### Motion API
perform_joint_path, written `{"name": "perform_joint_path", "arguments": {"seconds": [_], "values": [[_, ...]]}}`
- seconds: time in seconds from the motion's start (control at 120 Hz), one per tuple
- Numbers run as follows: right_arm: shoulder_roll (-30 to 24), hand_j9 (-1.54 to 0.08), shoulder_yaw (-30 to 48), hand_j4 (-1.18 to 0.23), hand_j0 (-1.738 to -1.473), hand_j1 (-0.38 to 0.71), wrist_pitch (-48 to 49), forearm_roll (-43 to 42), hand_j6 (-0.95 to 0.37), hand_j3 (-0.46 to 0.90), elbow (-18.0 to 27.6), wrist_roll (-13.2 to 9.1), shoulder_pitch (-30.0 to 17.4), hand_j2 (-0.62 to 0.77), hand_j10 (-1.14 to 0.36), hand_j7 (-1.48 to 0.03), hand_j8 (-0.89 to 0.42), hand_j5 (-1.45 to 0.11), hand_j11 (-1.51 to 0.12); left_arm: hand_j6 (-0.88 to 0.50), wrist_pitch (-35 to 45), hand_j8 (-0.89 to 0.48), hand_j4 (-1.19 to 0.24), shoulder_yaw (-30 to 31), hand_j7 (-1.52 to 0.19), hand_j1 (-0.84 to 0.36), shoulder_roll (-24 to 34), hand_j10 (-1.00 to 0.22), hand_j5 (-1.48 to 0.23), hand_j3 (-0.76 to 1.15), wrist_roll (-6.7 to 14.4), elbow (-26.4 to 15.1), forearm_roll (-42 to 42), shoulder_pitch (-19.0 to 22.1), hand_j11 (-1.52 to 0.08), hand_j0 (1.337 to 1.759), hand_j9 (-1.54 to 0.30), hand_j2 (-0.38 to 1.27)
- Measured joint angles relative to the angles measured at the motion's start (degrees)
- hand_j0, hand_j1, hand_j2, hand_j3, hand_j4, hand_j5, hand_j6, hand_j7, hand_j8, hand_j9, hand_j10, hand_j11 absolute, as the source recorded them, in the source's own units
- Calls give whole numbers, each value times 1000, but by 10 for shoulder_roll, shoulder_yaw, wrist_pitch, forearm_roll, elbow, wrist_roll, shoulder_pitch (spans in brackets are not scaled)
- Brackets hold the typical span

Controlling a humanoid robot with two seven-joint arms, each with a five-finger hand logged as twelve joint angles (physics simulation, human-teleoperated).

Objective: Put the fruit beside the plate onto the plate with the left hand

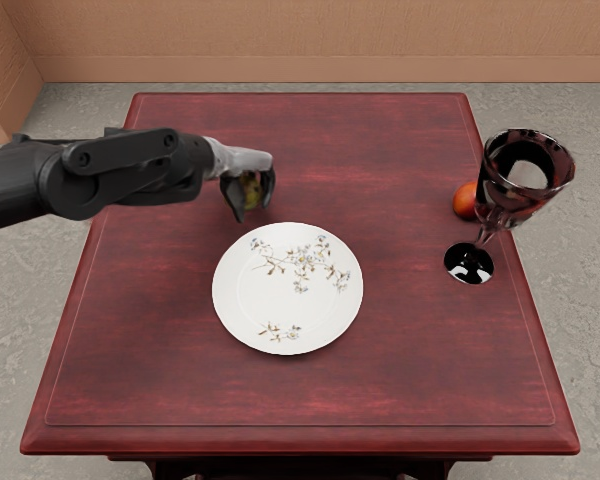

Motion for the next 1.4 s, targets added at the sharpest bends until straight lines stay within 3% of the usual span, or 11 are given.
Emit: {"name": "perform_joint_path", "arguments": {"seconds": [0.392,0.892,0.967,1.05,1.267,1.4], "values": [[0,-38,0,-29,-1658,-314,0,0,-30,0,0,0,0,-6,-29,-38,-29,-38,-38,-345,-76,-291,-781,-1,-1058,-425,17,-372,-1036,0,2,-73,-69,-28,-1062,1648,-1074,421],[0,-38,0,-29,-1658,-314,0,0,-30,0,0,0,0,-6,-29,-38,-29,-38,-38,-345,-92,-280,-774,-3,-1045,-438,-7,-371,-1018,0,2,-109,-85,-26,-1042,1651,-1061,452],[0,-38,0,-29,-1658,-314,0,0,-30,0,0,0,0,-6,-29,-38,-29,-38,-38,-377,-92,-307,-746,-2,-1013,-400,-9,-393,-985,0,3,-112,-85,-24,-1007,1650,-1026,382],[0,-38,0,-29,-1658,-314,0,0,-30,0,0,0,0,-6,-29,-38,-29,-38,-38,-421,-92,-363,-644,-2,-864,-315,-9,-408,-843,0,3,-113,-90,-24,-860,1652,-873,284],[0,-38,0,-30,-1658,-314,0,0,-30,0,0,0,0,-6,-29,-38,-29,-38,-38,-213,-89,-193,-290,-3,-386,39,-12,-209,-379,0,5,-115,-114,-25,-385,1656,-389,112],[0,-38,0,-30,-1658,-314,0,0,-30,0,0,0,0,-6,-29,-38,-30,-38,-38,-112,-92,-101,-151,-3,-201,188,5,-109,-197,0,5,-116,-156,-33,-200,1657,-203,59]]}}
